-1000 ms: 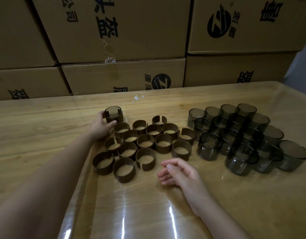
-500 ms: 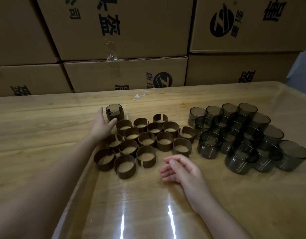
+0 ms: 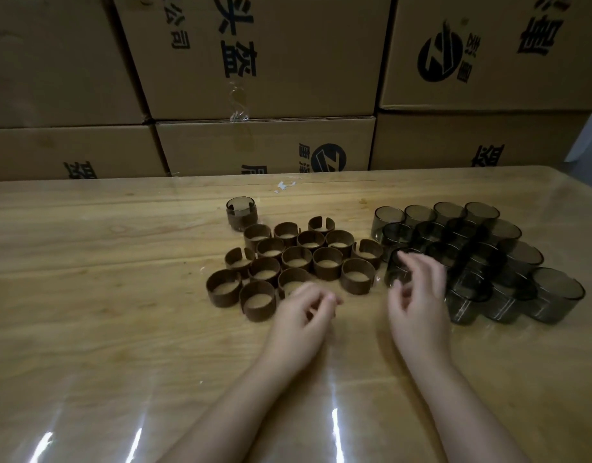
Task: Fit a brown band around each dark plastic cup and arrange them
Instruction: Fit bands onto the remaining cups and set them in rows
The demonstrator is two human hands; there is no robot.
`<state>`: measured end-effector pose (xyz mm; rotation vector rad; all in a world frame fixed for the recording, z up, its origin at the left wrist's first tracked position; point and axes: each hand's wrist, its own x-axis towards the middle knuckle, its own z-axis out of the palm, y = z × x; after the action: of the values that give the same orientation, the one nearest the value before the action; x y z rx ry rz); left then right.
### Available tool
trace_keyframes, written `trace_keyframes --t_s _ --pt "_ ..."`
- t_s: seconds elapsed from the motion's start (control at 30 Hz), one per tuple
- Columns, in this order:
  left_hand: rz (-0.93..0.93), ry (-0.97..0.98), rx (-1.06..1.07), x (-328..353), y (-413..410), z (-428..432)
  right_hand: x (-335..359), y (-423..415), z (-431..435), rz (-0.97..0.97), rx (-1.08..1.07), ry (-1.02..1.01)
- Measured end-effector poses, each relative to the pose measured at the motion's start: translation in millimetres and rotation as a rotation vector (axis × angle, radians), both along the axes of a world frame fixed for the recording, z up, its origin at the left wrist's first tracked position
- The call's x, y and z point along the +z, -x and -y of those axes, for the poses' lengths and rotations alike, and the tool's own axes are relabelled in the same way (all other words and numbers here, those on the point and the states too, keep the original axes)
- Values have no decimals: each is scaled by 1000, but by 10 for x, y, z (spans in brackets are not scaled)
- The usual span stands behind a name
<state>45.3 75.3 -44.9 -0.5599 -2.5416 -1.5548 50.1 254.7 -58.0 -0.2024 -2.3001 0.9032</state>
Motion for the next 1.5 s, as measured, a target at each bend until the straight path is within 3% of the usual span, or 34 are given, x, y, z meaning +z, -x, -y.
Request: trace_keyframes --t_s 0.2,0.3,0.57,0.7,0.77,0.97,1.13,1.2,1.33,1.5 --pt "173 -123 -98 -131 -34 112 -13 35 -147 318 16 -141" --pt "265 -226 -80 -105 13 134 -21 75 -124 338 1 -165" --pt "325 -276 -124 -112 82 148 -88 92 -84 150 -100 -55" --pt "325 -308 -144 -127 79 139 -8 32 33 -113 -86 10" --pt "343 -364 -141 -132 86 138 -6 -4 125 -163 17 105" --pt "343 -408 -166 -163 118 141 35 -106 445 -33 427 528" --pt "297 -359 -128 -240 148 125 42 -82 447 71 541 1203" --pt "271 -340 -128 -254 150 115 49 -63 411 96 602 1369" --pt "253 -387 -98 -261 144 111 50 -39 415 184 645 1416" --pt "156 -413 -31 -218 105 121 14 -45 460 207 557 1146"
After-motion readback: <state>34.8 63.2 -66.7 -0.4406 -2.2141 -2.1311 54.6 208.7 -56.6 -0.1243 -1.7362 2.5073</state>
